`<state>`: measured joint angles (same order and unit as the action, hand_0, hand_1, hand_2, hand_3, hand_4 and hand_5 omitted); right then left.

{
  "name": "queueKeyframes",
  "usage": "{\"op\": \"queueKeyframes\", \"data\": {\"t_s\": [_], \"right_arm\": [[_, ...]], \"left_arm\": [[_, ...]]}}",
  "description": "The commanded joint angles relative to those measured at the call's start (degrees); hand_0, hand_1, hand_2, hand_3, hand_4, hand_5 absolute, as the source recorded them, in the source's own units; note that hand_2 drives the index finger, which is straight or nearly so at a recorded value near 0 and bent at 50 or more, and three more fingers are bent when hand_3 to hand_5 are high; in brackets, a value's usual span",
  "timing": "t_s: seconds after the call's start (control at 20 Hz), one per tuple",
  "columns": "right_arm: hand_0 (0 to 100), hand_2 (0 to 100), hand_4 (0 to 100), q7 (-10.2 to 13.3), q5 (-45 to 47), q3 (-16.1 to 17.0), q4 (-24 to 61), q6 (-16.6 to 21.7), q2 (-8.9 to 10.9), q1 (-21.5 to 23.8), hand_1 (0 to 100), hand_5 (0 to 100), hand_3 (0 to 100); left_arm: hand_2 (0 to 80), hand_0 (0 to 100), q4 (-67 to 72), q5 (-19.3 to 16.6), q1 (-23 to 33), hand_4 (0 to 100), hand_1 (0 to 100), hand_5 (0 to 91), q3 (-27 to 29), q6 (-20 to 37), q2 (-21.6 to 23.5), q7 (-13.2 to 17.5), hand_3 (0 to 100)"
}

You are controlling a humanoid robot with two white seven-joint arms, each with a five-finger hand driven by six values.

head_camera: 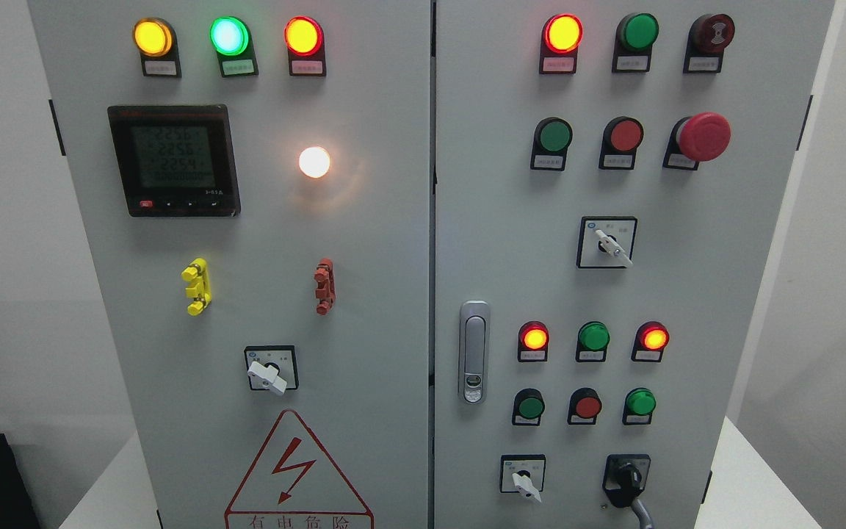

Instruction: Trip black knob to open circuit

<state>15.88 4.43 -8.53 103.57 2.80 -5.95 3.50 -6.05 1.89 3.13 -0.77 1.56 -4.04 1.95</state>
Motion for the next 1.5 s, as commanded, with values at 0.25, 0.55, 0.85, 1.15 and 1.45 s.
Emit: {"op": "queueKeyframes", "data": {"t_s": [0.25, 0.55, 0.85, 1.15, 1.45], "right_arm": [[0, 4, 100, -0.9, 0.0, -2.0, 2.2, 0.5, -0.02, -1.1, 5, 96, 100], [0, 4, 100, -0.9, 0.0, -2.2, 2.2, 0.5, -0.02, -1.3, 5, 96, 100], [0, 4, 100, -0.9, 0.0, -2.4, 2.2, 0.5, -0.02, -1.4, 5, 96, 100], [0, 4, 100, -0.9, 0.0, -2.9, 2.2, 0.5, -0.02, -1.5, 5, 96, 100], [0, 4, 100, -0.9, 0.0, -3.0, 2.2, 0.6, -0.02, -1.4, 5, 96, 100]], "left_arm": [[0.0, 12, 0.0, 0.1, -0.1, 0, 39, 0.0, 0.1, 0.1, -0.1, 0.0, 0], [0.0, 12, 0.0, 0.1, -0.1, 0, 39, 0.0, 0.1, 0.1, -0.1, 0.0, 0], [0.0, 12, 0.0, 0.1, -0.1, 0, 39, 0.0, 0.1, 0.1, -0.1, 0.0, 0], [0.0, 12, 0.0, 0.1, -0.2, 0, 39, 0.0, 0.1, 0.1, -0.1, 0.0, 0], [0.0, 12, 0.0, 0.1, -0.2, 0, 39, 0.0, 0.1, 0.1, -0.1, 0.0, 0]]}}
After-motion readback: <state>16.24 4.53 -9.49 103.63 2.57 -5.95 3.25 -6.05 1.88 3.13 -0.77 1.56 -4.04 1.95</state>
